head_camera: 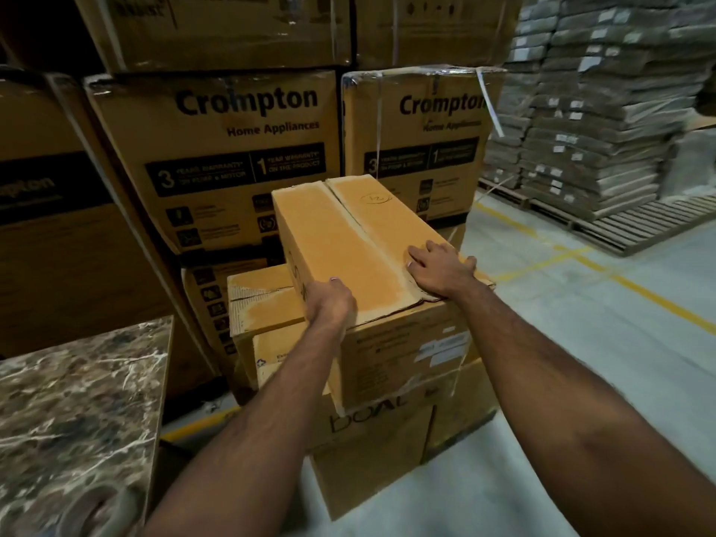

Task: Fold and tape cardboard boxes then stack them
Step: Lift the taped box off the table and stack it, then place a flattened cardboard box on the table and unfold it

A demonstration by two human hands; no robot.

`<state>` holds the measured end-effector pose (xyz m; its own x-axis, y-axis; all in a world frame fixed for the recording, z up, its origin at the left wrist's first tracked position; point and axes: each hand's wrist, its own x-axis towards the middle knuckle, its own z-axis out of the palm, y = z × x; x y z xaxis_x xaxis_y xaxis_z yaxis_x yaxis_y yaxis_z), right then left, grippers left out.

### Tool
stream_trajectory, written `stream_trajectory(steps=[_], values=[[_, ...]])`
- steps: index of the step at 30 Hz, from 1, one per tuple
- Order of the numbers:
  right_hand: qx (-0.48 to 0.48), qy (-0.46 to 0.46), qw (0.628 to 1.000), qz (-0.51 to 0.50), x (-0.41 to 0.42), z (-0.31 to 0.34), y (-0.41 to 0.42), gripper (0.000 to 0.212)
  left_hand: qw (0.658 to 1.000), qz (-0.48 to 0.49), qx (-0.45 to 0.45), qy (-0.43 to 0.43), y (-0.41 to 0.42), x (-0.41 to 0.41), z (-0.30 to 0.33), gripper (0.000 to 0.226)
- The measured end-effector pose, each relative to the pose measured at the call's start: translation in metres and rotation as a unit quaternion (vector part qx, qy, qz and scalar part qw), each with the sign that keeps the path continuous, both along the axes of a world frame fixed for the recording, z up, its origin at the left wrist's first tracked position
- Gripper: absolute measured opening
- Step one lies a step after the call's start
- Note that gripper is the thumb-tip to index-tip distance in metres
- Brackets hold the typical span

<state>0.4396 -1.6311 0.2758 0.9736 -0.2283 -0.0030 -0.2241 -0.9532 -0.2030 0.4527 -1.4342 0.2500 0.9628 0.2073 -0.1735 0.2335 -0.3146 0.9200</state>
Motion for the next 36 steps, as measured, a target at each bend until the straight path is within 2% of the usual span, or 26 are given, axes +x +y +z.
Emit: stream_trajectory(steps=[4,8,11,14,17,20,24,27,29,32,36], values=[[-0.001,-0.016,1.000,-0.005,-0.003,-0.004,0.000,0.045,0.998,-0.020,0.046,0.040,0.005,-0.009,0.006,0.053],[0.034,-0.152,0.987,-0.038,-0.008,0.012,0.007,0.042,0.994,-0.092,0.046,0.022,0.011,-0.021,0.018,0.062],[0.044,-0.220,0.975,-0.001,-0.006,0.032,0.042,0.039,0.997,-0.053,0.051,-0.009,0.038,-0.028,0.017,0.059],[-0.005,-0.231,0.972,0.053,0.000,0.053,0.105,0.036,0.998,-0.024,0.062,-0.012,0.092,-0.032,0.014,0.056],[-0.023,-0.206,0.968,0.142,-0.002,0.061,0.182,0.037,0.998,-0.025,0.046,-0.020,0.159,-0.036,0.000,0.044],[-0.013,-0.126,0.957,0.262,-0.017,0.025,0.273,0.040,0.998,-0.034,0.055,-0.012,0.226,-0.054,-0.022,0.041],[-0.013,-0.039,0.929,0.368,-0.047,-0.044,0.413,0.038,0.997,-0.029,0.073,0.003,0.336,-0.095,-0.046,0.007],[0.013,-0.007,0.899,0.438,-0.073,-0.097,0.519,0.045,0.997,0.009,0.075,0.018,0.444,-0.141,-0.077,0.028],[0.012,0.022,0.885,0.466,-0.091,-0.131,0.586,0.052,0.994,0.067,0.071,0.057,0.517,-0.183,-0.103,0.043],[-0.001,0.052,0.863,0.503,-0.114,-0.169,0.673,0.058,0.982,0.149,0.015,0.112,0.614,-0.242,-0.144,0.046],[-0.019,0.064,0.816,0.574,-0.153,-0.193,0.793,0.062,0.952,0.271,-0.027,0.139,0.717,-0.304,-0.162,0.054]])
